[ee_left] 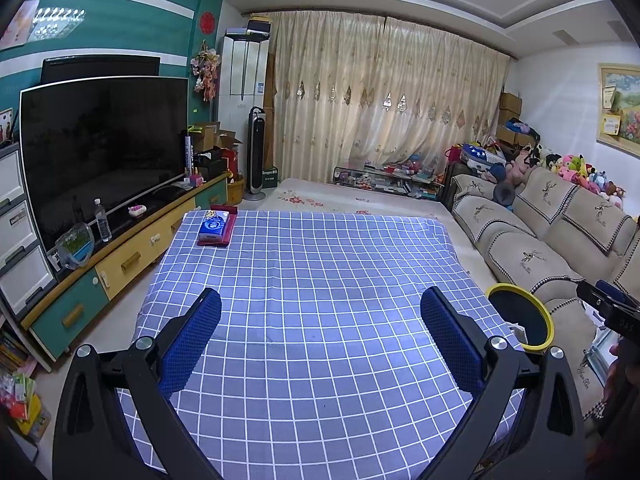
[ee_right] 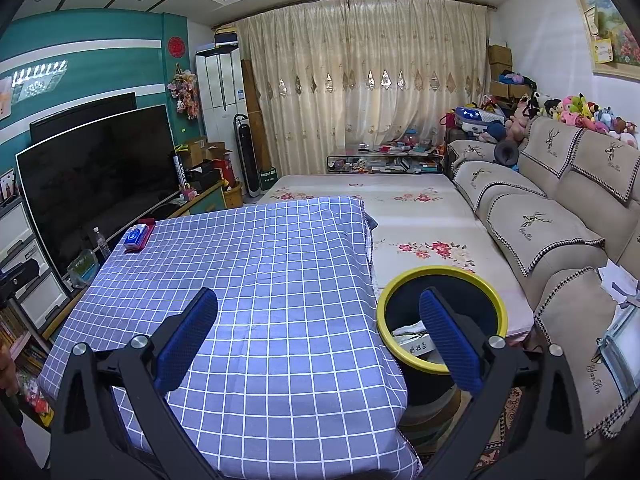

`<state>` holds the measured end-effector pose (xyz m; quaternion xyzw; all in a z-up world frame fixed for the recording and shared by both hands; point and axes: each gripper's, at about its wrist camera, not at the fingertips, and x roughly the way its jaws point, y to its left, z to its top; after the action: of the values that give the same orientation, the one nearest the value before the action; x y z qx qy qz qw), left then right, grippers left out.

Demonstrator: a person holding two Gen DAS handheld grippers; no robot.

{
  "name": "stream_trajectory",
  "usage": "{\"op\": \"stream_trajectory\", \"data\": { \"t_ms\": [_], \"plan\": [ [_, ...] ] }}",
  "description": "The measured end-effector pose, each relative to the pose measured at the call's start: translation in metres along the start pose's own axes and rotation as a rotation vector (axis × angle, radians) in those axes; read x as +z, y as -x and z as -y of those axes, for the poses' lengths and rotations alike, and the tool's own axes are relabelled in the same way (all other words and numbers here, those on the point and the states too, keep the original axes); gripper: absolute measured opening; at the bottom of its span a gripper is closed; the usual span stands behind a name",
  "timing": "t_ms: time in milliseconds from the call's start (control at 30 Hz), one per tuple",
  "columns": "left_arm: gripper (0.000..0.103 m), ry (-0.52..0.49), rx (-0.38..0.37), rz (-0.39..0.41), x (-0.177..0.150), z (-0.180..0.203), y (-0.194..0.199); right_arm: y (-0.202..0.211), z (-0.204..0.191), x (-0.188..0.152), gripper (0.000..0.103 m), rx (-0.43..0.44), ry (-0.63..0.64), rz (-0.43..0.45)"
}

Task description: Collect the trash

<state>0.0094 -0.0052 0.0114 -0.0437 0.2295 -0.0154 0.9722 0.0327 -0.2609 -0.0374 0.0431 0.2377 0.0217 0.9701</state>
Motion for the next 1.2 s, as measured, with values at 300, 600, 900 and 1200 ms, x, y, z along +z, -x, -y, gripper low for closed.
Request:
{"op": "stream_trajectory", "data": {
  "t_ms": [300, 600, 900, 1200],
  "plan": [
    [0.098, 0.001, 0.001, -0.003, 0.001, -0.002, -0.002, 0.000, 0.000, 0.000, 0.096, 0.000, 0.000, 0.001],
    [0.098, 0.002, 0.000, -0.010, -0.003, -0.008, -0.005, 0.000, 0.000, 0.000, 0.096, 0.000, -0.001, 0.000],
    [0.098, 0.001, 0.001, -0.014, -0.003, -0.009, -0.006, 0.000, 0.000, 0.000, 0.096, 0.002, -0.001, 0.000],
    [0.098, 0.002, 0.002, -0.013, 0.000, -0.011, -0.008, 0.000, -0.001, 0.000, 0.096, 0.002, -0.002, -0.001]
  ]
}}
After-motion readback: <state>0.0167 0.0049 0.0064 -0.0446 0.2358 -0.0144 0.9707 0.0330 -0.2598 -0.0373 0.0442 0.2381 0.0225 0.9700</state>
